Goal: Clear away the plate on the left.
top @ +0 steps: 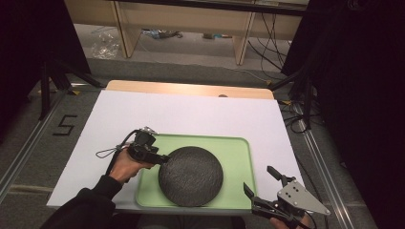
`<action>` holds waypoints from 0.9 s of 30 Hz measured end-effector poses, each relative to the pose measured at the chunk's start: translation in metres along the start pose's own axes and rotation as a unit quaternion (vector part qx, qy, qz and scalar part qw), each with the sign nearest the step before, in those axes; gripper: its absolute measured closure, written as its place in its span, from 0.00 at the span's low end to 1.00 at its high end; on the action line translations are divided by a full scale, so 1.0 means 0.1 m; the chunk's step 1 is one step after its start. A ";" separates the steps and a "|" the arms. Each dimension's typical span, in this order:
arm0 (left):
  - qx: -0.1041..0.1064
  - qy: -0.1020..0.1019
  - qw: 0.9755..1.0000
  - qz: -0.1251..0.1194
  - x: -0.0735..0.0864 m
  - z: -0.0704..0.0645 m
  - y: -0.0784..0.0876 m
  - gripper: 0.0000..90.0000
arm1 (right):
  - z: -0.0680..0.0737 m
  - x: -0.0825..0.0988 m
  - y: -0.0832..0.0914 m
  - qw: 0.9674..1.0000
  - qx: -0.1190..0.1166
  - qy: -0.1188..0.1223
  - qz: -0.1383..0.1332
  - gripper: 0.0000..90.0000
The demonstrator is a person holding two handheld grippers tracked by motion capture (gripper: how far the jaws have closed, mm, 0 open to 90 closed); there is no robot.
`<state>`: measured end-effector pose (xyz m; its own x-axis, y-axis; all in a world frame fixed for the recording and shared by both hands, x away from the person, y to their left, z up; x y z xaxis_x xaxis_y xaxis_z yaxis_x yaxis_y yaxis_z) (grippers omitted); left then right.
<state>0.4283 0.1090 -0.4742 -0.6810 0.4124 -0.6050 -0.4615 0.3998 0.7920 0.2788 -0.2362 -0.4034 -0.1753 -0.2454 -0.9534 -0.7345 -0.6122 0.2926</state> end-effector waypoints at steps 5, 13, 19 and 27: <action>-0.006 0.011 1.000 -0.025 0.03 0.07 0.16 0.36 | 0.02 0.00 0.00 1.000 -0.006 -0.010 0.003 0.17; -0.015 0.018 0.998 -0.056 0.09 0.16 0.32 0.34 | 0.02 0.00 0.00 1.000 -0.006 -0.010 0.003 0.17; -0.027 -0.004 0.997 -0.075 0.14 0.16 0.45 0.32 | 0.03 0.00 0.01 1.000 -0.007 -0.011 0.003 0.17; -0.027 0.004 0.993 -0.113 0.20 0.14 0.61 0.28 | 0.03 0.00 0.00 1.000 -0.008 -0.008 0.002 0.17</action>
<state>0.3949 0.1532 -0.4392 -0.5610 0.3115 -0.7670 -0.6329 0.4359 0.6399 0.2769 -0.2344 -0.4036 -0.1881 -0.2356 -0.9535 -0.7238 -0.6230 0.2967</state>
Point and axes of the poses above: each handheld gripper's, and its own axes: y roughly backward along the jaws, x roughly out of its underside, z roughly to its left, the point moved 5 cm from there along -y, roughly forward along the jaws, and after that the axes turned 9 degrees about -x, right-handed, at the moved point
